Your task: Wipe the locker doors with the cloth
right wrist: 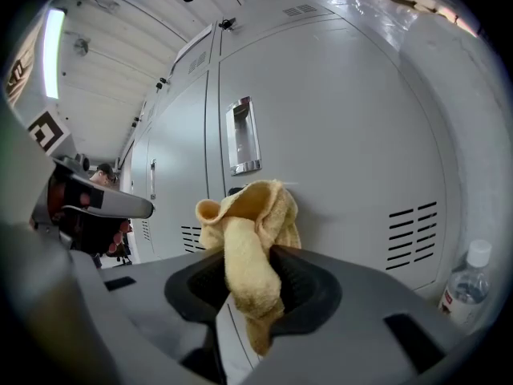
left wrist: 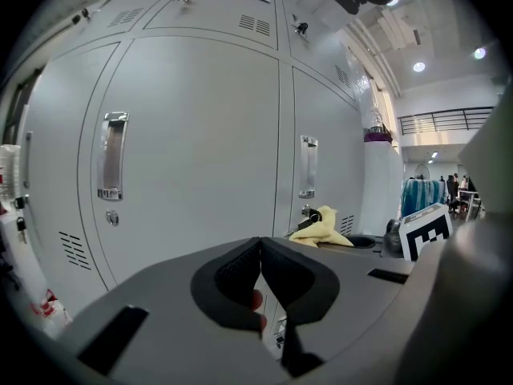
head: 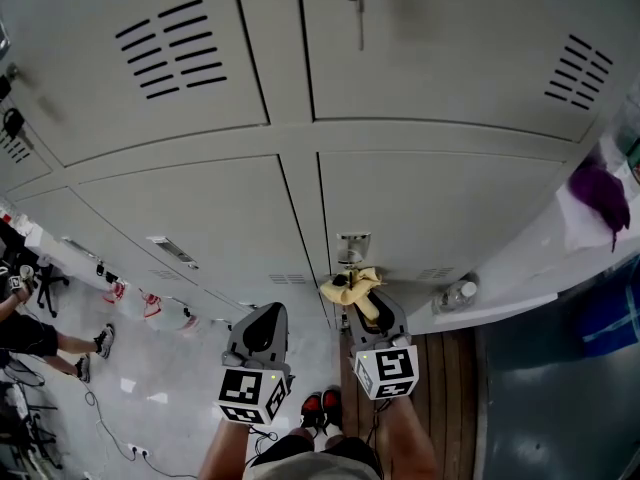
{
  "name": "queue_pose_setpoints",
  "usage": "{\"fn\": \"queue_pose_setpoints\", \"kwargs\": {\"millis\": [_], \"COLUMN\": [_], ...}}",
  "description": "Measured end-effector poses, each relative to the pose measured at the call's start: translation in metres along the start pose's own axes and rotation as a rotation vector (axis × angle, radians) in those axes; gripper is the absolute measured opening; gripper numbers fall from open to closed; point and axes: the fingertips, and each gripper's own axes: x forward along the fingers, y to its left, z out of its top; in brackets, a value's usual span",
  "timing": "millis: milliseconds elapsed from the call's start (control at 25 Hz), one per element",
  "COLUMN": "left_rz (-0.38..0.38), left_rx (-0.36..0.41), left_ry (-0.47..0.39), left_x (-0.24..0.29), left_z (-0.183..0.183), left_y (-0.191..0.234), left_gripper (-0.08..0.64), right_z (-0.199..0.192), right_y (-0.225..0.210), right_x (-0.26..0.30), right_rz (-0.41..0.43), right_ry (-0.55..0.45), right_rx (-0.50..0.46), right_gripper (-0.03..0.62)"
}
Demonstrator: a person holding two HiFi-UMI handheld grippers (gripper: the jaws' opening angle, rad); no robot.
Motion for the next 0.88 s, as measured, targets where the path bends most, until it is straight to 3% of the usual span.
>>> {"fn": "queue_pose_setpoints", "kwargs": {"millis": [880], "left_rz": [-0.052], "left_rx": [0.017], "left_ry": [0.003], "left_x": [0.016], "left_z": [0.003], "left_y": [-0.02], "left_gripper": [0.023], "right_z": [-0.005], "right_y": [-0.045], "right_x": [-0.014], "right_rz": [-0.117], "right_ry": [0.0], "right_rx": [0.019], "right_gripper": [0.131]}}
